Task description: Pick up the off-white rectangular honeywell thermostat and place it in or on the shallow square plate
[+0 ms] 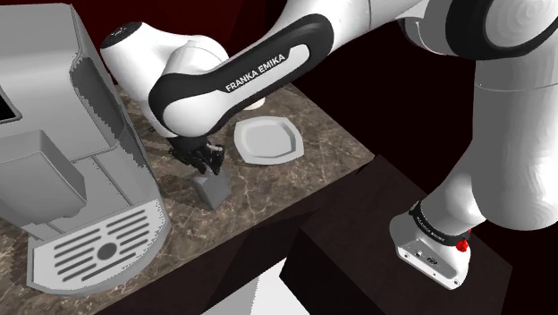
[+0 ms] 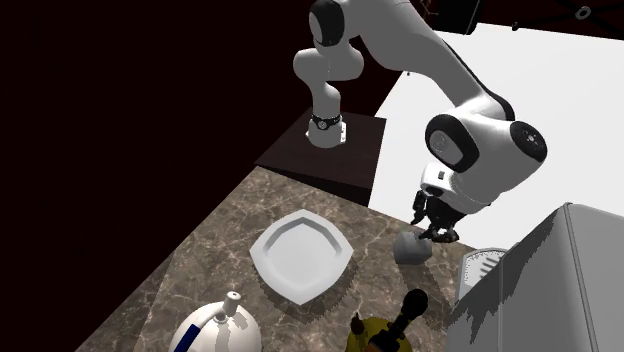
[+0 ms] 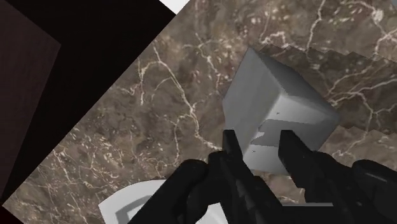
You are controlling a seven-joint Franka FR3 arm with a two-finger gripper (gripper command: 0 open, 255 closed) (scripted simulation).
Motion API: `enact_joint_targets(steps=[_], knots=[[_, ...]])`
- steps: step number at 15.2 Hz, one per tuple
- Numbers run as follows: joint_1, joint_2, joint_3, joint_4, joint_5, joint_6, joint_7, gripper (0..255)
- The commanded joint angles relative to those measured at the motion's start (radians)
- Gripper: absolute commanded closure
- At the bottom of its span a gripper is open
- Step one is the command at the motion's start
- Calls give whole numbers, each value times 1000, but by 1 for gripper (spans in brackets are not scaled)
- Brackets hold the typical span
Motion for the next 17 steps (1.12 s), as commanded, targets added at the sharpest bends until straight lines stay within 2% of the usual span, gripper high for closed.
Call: enact_joint_targets(steps=[1,2,10,17], knots=[[-42,-70,13,-151,43,193,86,0],[-72,-124,22,-283,74,388,172,0],[-51,-61,-7,-304,34,474,204,0],[-51,-61,-7,-304,34,474,204,0]])
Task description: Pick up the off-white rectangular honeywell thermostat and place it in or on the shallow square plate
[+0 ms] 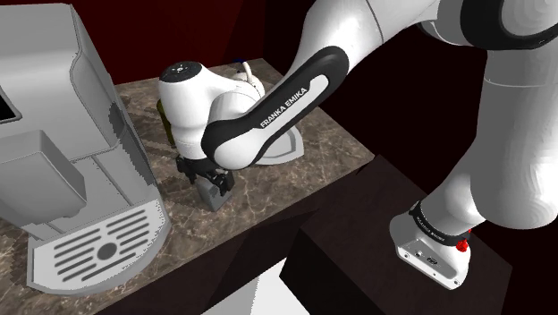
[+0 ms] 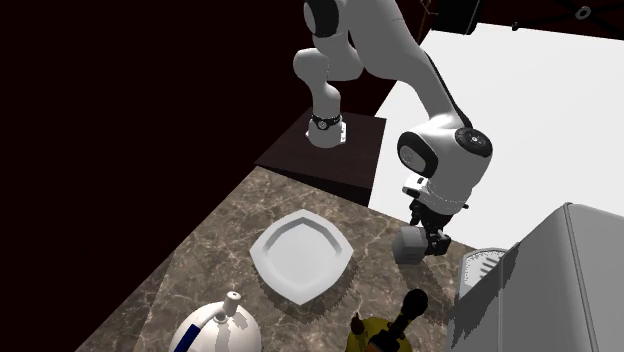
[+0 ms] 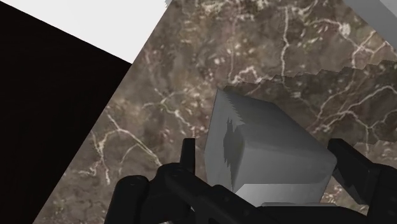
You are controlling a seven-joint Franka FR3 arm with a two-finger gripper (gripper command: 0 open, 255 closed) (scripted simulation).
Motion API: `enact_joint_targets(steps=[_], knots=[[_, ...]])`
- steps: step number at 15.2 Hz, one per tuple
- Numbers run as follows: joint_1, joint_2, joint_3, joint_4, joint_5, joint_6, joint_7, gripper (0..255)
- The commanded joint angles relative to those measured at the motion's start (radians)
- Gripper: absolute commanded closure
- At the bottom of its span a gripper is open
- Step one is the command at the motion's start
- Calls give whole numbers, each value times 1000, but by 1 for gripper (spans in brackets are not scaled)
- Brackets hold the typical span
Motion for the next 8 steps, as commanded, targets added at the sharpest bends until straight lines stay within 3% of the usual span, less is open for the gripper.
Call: enact_joint_targets(steps=[1,2,8], knots=[[0,0,0,0,0,0,0,0],[0,0,0,0,0,0,0,255],[0,0,0,0,0,0,0,255]])
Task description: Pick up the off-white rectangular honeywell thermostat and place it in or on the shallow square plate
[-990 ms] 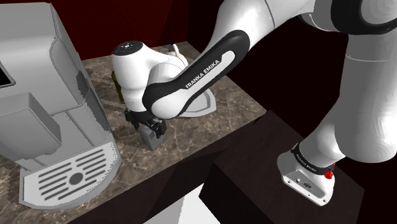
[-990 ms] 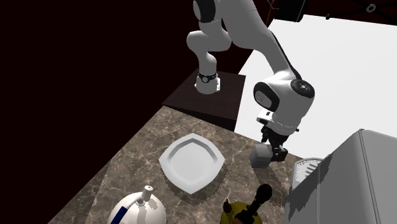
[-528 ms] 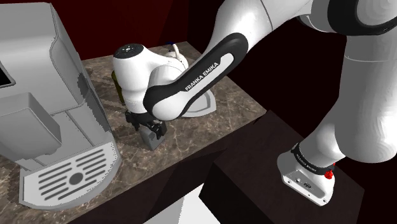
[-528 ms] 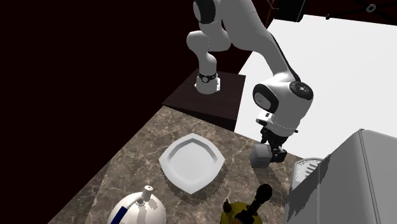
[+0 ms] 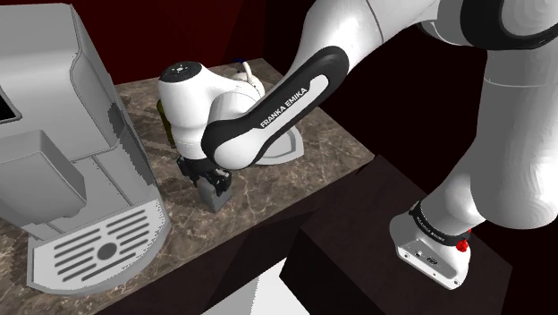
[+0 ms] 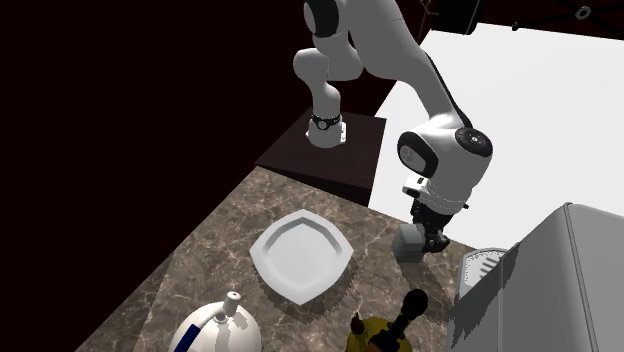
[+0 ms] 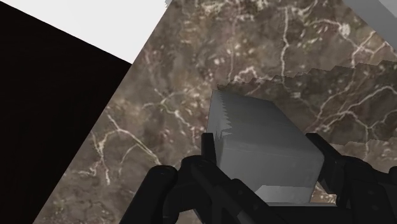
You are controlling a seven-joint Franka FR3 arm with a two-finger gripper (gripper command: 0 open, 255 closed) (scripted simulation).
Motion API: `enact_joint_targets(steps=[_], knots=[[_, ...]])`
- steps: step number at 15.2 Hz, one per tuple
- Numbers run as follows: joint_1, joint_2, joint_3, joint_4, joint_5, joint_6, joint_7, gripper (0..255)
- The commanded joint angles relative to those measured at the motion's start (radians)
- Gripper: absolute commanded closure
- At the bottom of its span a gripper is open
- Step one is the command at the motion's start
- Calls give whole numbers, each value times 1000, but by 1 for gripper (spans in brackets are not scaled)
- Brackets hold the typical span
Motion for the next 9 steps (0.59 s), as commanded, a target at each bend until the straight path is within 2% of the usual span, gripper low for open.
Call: enact_joint_targets(steps=[1,9], knots=[[0,0,0,0,0,0,0,255],[-17,-54,23,8,34,-57,-21,255]])
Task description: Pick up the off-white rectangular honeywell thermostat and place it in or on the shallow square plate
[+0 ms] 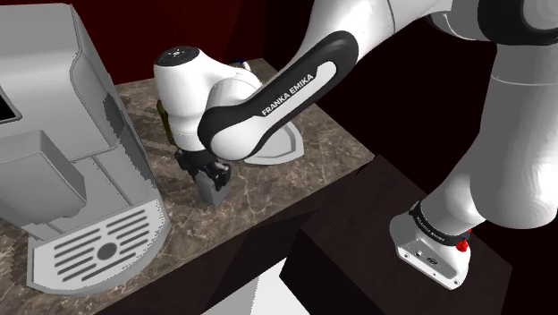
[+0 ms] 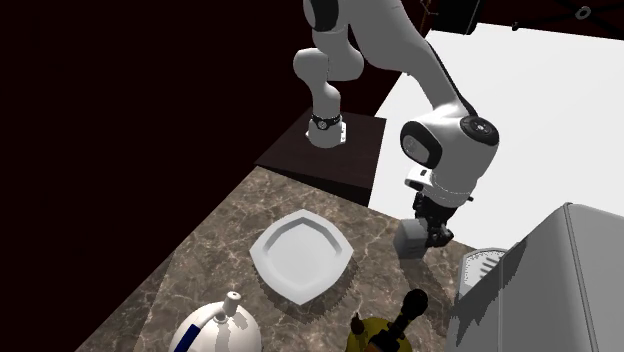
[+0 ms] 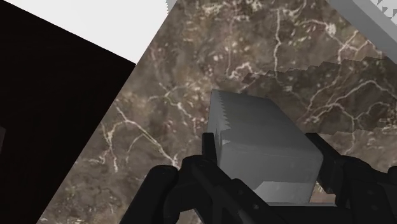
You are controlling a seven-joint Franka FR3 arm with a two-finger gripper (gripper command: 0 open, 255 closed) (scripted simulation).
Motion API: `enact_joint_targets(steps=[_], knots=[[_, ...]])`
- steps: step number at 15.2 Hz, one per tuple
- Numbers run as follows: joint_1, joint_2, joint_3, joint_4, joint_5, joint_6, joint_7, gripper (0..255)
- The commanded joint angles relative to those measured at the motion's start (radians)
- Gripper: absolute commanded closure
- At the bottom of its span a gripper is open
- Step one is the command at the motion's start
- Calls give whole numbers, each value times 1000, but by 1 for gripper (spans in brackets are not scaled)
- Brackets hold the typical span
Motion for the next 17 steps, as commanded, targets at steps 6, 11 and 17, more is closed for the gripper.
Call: enact_joint_targets(steps=[6,11,17], knots=[[-16,-59,23,20,39,-72,-24,255],[-26,-96,37,40,64,-125,-40,255],[-111,-174,30,-26,110,-123,-146,255]])
